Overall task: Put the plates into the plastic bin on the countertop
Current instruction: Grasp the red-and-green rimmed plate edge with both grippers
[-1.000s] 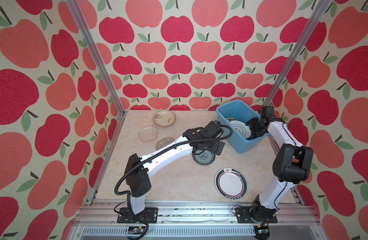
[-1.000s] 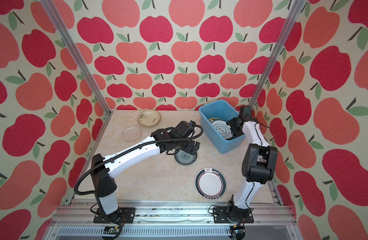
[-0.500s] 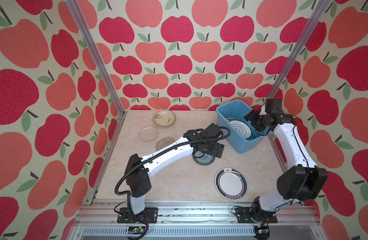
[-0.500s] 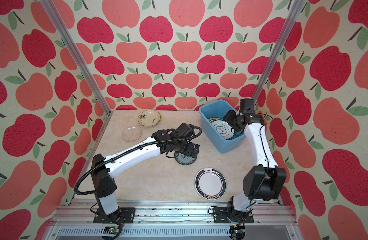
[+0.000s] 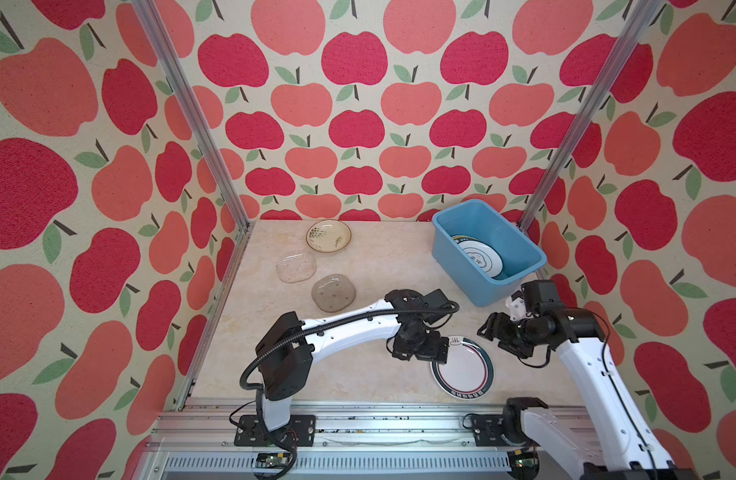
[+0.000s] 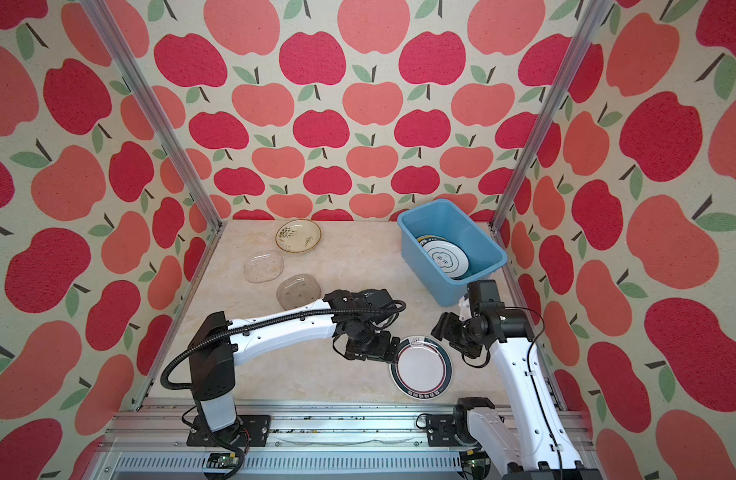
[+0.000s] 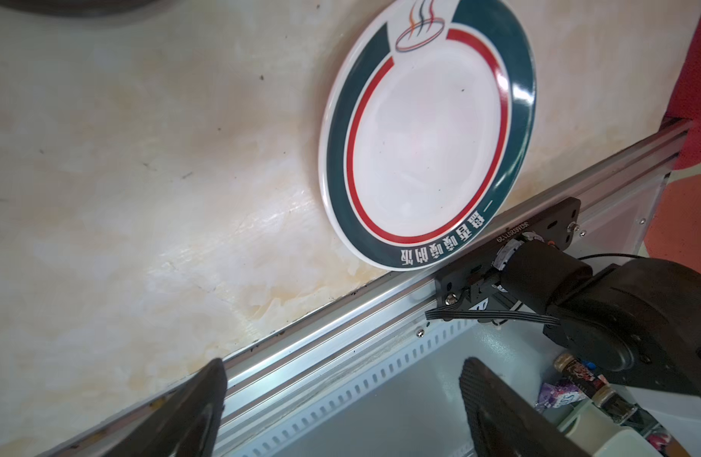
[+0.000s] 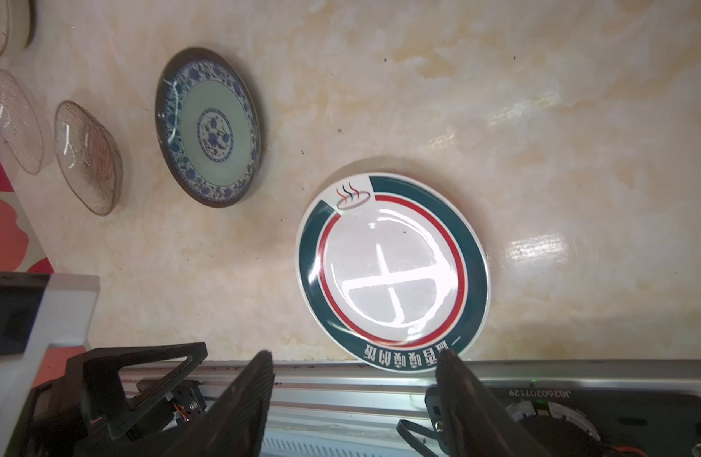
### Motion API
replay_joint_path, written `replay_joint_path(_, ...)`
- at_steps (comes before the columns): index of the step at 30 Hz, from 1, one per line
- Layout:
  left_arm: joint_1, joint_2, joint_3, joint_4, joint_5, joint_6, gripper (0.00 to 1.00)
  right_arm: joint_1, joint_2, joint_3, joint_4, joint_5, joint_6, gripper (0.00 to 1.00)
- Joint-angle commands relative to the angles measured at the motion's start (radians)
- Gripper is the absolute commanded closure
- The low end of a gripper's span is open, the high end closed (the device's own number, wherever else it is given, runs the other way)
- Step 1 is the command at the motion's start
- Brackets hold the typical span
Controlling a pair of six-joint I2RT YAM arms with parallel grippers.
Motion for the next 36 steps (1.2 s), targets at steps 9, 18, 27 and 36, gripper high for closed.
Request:
replay_joint_path(9, 0.012, 0.046, -0.149, 0.244, 0.092, -0.167, 0.06, -0.074, 0.08, -0.166, 0.048, 0.014, 0.004, 0.25)
replay_joint_path(18, 0.049, 0.108, -0.177, 0.37, 0.149, -0.172, 0.08, -0.083, 0.175, -0.238, 0.158, 0.031, 0.109, 0.23)
replay_joint_path(27, 0.053, 0.188, -0.124, 0.408, 0.202, -0.16, 0.17, -0.12, 0.257, -0.282, 0.217, 0.021, 0.121, 0.23)
replay_joint_path(36, 0.053, 0.198, -0.111, 0.424, 0.198, -0.164, 0.22, -0.125, 0.289, -0.327, 0.331, -0.138, 0.094, 0.24)
